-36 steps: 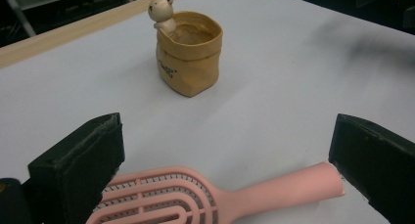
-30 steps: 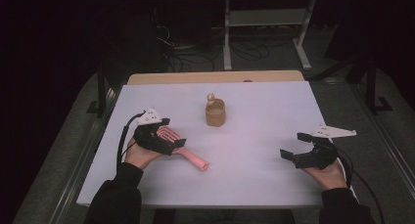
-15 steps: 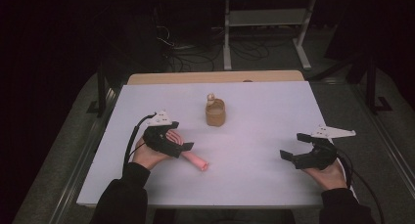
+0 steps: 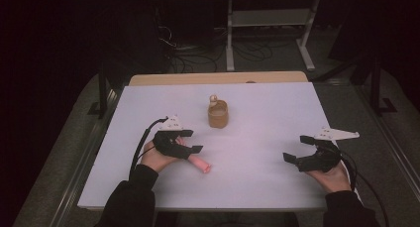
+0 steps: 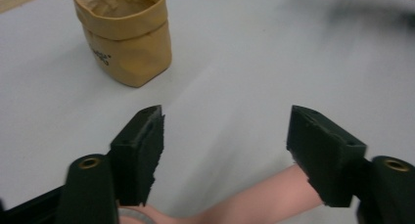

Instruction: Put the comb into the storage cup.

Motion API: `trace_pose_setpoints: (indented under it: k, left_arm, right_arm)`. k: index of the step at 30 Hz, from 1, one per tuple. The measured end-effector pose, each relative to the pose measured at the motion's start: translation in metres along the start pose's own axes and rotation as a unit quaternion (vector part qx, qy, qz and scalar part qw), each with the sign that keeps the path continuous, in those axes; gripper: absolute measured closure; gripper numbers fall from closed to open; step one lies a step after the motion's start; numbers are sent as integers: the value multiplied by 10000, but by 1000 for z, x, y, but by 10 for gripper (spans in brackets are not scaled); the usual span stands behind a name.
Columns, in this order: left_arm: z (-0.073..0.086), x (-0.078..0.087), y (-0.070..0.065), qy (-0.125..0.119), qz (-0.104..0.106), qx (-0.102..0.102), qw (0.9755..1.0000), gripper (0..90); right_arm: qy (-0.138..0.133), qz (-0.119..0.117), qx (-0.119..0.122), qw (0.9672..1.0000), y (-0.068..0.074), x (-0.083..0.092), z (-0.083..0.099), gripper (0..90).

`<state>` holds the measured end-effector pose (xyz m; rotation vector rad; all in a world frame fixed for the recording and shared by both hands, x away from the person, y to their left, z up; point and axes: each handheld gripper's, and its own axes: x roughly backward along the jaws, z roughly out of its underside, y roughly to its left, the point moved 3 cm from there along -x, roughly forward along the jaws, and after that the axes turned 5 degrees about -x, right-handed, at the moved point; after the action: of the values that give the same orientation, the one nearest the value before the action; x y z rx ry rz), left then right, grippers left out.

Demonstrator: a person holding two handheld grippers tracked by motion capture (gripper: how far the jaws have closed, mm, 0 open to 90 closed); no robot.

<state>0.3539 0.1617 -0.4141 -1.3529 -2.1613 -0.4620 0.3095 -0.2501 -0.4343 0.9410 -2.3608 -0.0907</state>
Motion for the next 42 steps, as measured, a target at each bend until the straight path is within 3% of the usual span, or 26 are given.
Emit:
trace_pose_setpoints:
  k: [12, 19, 25, 33, 42]
  left_arm:
    - [2, -10, -4, 263, 9, -93, 9996, 587]
    - [3, -15, -7, 386, 37, -285, 9988, 729]
    - [6, -17, -9, 532, 269, -339, 9976, 900]
    - [12, -26, -13, 856, 263, -468, 9949, 900]
    - [20, -24, -12, 1039, 307, -424, 9932, 900]
  right_arm:
    - [31, -10, 5, 10000, 0, -1, 0, 0]
    - [94, -36, 28, 9999, 1, -3, 2, 0]
    - [75, -13, 21, 10000, 1, -3, 2, 0]
    - [98, -28, 20, 9999, 1, -4, 3, 0]
    - [99, -42, 24, 9999, 0, -5, 3, 0]
